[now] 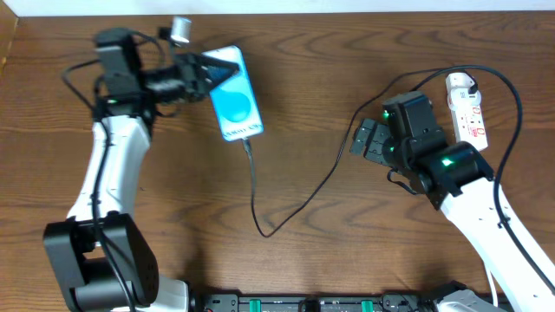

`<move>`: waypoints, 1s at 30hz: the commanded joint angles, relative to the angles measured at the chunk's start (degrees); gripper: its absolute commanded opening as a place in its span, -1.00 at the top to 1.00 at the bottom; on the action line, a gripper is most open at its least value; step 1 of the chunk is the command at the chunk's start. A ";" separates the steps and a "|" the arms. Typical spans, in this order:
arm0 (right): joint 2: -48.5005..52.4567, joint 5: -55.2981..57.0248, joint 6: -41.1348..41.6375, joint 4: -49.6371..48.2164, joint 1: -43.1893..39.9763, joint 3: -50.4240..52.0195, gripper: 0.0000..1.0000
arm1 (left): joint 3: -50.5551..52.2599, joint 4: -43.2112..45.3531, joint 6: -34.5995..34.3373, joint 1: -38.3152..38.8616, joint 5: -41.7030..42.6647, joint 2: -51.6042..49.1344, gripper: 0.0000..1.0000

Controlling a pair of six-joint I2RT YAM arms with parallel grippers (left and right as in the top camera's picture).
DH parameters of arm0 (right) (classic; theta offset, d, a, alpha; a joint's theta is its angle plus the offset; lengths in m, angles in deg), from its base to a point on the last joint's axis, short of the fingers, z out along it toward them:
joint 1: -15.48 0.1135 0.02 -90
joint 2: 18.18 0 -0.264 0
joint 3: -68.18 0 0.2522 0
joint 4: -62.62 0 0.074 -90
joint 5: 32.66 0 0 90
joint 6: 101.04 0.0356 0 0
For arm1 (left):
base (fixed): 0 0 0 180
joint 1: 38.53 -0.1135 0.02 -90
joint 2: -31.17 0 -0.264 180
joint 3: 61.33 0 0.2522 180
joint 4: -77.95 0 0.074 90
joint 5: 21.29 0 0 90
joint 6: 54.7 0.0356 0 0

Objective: Plug charger to phone and switch on socket
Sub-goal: 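Open the right gripper and move it toward the white power strip, then lower the phone with the left gripper onto the table center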

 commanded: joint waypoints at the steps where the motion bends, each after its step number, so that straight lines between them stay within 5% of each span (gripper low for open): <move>1: -1.53 3.06 -0.55 0.72 -0.09 -0.59 -0.98 | 1.29 0.37 2.56 3.96 -4.39 0.04 0.86; 11: -1.51 3.08 -0.55 2.93 -0.07 -0.59 -0.99 | 2.34 -0.66 3.15 15.37 -12.31 -10.45 0.86; 30: -1.51 2.84 0.57 3.72 -0.07 -0.52 -0.99 | 2.36 -0.70 5.09 19.78 -12.50 -23.80 0.85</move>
